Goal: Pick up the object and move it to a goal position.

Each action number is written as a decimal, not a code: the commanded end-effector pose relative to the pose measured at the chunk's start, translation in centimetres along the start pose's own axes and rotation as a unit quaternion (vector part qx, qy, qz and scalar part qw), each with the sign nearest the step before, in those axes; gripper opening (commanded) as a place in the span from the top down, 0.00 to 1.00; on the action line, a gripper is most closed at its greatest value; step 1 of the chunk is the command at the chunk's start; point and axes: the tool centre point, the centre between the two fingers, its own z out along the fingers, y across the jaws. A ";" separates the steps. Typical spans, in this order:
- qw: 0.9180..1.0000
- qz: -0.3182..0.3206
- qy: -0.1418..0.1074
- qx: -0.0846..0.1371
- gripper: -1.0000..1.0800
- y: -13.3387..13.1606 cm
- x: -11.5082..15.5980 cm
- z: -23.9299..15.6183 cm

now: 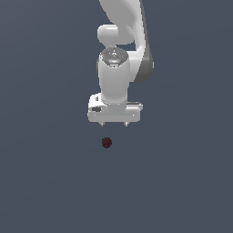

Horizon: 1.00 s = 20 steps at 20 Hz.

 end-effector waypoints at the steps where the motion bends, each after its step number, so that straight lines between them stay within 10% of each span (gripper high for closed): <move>1: 1.000 0.000 0.000 0.000 0.04 0.0 0.0 0.0; 20: 1.000 -0.020 0.007 -0.011 0.04 2.1 0.5 0.9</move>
